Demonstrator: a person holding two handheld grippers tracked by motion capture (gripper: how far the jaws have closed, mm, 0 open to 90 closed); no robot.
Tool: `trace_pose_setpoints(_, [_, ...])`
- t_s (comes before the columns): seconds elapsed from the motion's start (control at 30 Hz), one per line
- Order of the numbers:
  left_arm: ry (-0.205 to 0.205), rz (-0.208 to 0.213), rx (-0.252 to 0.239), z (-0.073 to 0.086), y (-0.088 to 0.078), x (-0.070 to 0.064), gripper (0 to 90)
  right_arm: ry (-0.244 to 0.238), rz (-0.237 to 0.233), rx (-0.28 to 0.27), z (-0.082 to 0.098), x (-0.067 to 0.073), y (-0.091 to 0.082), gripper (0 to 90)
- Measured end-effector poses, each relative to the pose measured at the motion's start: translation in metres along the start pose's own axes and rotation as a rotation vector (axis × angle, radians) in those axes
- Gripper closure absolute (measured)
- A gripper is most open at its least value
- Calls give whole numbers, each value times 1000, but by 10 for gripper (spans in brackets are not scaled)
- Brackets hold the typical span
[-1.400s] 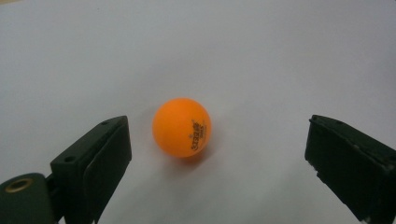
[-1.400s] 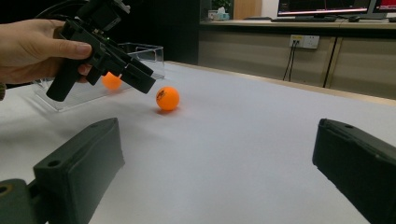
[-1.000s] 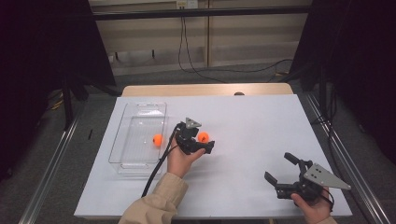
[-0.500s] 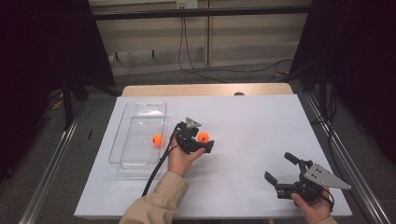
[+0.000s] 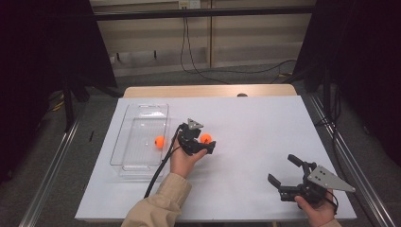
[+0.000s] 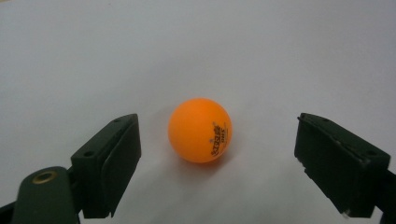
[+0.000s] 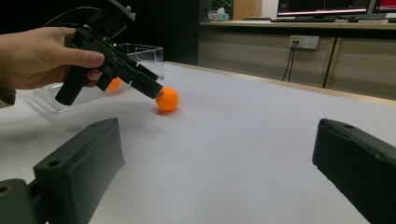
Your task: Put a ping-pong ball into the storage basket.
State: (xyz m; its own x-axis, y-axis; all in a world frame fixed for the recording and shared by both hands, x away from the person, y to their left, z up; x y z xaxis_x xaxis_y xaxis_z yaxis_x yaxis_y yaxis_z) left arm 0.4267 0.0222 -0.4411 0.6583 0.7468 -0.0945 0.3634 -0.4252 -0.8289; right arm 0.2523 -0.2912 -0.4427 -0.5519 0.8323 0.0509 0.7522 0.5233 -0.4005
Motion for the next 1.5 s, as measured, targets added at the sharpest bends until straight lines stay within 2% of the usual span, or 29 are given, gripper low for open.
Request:
trace_pose_setpoints(0.03, [-4,9,4,0,1,0,161,0,0,0,0,0,0,12])
trace_pose_setpoints(0.73, [-2,3,16,1,7,1,283,-2,-1,2,0,0,0,12])
trace_pose_setpoints(1.07, [19,1,25,0,11,-1,352,1,1,2,0,-1,0,12])
trace_pose_setpoints(1.33, [10,15,28,-1,14,0,409,-3,2,0,0,-1,-1,12])
trace_pose_setpoints(1.5, [23,13,35,-1,15,1,441,-3,1,0,0,-1,-1,12])
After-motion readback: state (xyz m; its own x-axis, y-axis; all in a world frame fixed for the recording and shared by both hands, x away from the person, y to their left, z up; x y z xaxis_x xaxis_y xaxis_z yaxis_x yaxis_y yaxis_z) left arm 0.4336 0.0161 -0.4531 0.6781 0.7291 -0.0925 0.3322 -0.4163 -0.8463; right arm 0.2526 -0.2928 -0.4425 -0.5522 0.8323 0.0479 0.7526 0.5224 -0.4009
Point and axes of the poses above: each handheld gripper's, and its own axes: y roughly forward along the jaws, z roughly out of its underside, x roughly to its left, the point moved 2 cm from there along y, roughly forward along the jaws, and after that the axes turned 15 degrees about x, right-handed, at the moved point
